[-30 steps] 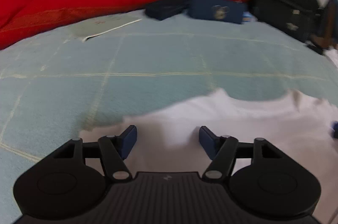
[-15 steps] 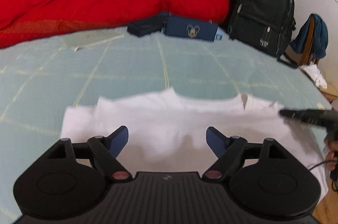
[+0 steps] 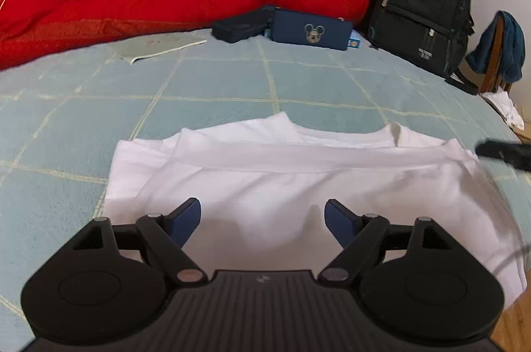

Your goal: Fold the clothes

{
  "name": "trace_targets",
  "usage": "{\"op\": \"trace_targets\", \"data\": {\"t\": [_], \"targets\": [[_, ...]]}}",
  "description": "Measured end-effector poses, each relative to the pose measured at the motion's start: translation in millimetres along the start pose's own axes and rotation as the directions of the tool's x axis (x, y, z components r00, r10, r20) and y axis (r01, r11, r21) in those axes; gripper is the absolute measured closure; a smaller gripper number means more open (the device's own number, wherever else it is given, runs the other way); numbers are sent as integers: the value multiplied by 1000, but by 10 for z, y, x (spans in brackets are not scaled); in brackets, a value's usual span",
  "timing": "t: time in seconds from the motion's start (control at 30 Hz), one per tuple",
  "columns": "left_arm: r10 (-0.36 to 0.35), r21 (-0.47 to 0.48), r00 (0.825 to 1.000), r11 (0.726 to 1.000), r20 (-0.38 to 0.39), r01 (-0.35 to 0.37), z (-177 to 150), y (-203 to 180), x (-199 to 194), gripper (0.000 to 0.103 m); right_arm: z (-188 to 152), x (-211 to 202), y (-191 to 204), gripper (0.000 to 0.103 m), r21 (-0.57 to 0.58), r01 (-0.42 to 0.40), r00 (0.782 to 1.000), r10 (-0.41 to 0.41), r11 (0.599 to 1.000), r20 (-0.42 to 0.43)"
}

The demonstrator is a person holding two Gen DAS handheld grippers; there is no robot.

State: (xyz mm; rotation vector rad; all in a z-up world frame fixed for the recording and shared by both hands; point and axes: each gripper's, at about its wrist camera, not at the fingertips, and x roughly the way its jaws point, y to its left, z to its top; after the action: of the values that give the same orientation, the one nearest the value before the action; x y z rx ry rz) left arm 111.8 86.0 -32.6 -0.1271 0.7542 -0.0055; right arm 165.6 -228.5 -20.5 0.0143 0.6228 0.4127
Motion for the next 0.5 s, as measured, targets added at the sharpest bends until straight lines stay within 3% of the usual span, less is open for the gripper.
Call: {"op": "trace_targets", "data": {"t": [0.07,0.17,0.3,0.4,0.47,0.5], "targets": [[30,-44,999,999,-13,-30,-22,92,104,21,-103,22,75,49,-4,-58,997,58,998,-44],[43,-82,999,996,-5,-43,-39,147,129,22,-328,99,87,48,-12,-43,992,41,999,-123],[108,1,994,994,9,-108,29,-26,13,22,-356,-130,80,43,-25,-15,995,12,1000,-102],[-27,11,999,1000,27,26,50,-79,-22,20,-370,-216,195,38,-78,-60,993,51,995,-107],[-41,9,999,999,17,41,34,-112,33,20,-441,-182,240,38,-82,-78,989,67,994,-134],[24,10,1000,1000,-12,-24,29,-110,103,20,-469,-148,242,37,-75,-63,988,52,995,-148]]}}
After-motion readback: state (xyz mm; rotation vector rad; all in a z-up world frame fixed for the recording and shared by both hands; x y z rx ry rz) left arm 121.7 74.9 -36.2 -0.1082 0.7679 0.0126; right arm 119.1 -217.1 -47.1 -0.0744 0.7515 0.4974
